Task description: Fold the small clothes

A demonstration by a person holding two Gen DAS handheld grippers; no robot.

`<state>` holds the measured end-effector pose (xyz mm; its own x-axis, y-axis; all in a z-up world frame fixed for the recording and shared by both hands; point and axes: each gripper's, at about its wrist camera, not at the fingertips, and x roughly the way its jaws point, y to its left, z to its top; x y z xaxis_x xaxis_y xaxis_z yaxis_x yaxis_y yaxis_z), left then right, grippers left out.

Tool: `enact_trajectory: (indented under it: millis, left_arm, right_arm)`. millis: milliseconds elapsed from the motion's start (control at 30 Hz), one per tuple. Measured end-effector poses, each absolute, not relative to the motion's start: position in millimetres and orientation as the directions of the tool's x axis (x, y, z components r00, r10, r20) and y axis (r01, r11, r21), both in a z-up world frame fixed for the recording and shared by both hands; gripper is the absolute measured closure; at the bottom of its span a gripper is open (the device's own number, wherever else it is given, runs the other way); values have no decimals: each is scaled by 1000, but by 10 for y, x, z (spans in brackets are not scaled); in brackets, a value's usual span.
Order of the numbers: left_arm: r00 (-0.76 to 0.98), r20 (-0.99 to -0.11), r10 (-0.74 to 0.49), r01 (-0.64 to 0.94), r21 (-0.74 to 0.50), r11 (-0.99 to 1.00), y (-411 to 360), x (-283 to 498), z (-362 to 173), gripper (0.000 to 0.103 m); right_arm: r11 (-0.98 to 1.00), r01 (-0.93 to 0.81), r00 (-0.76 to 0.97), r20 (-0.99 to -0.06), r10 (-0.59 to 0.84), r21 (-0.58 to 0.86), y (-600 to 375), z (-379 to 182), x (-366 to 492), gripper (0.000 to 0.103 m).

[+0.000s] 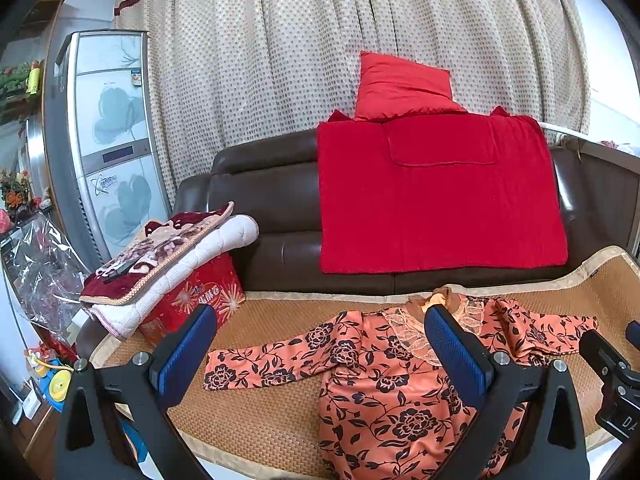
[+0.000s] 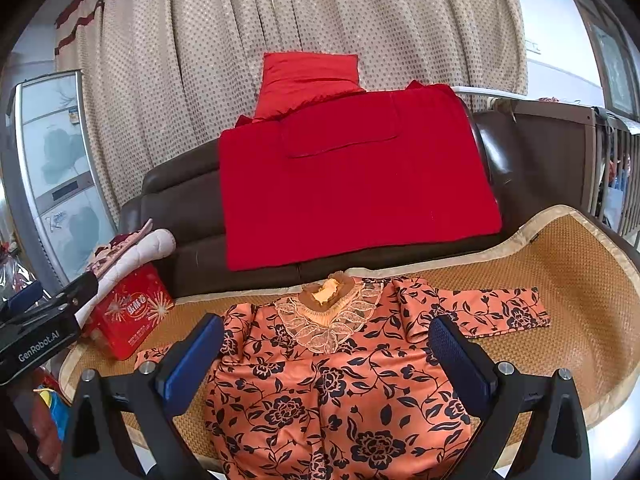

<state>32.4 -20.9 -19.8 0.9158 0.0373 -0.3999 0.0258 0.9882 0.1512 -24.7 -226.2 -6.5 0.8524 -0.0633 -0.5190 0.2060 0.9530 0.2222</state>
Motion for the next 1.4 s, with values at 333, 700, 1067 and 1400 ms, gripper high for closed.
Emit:
enact_trajectory:
  millis: [333, 700, 1067, 1400]
  left_arm:
    - [920, -390, 42, 22, 159, 987, -213, 245, -152, 0]
    - [921, -390, 24, 41, 158, 987, -252, 272, -175, 0]
    - [894, -449, 12, 61, 148, 987, -313, 767, -457, 0]
    - [873, -487, -15, 93, 136, 986, -417, 1153, -699, 0]
  right_arm:
    - [951, 199, 860, -508, -55, 234, -2254, -2, -292, 0]
    - [950, 210, 863, -501, -70, 230, -2317, 56, -301, 0]
    - [935, 255, 819, -569, -73, 247, -2479, -242, 125, 0]
    - [922, 296, 799, -594, -94, 252, -2658, -410, 410, 0]
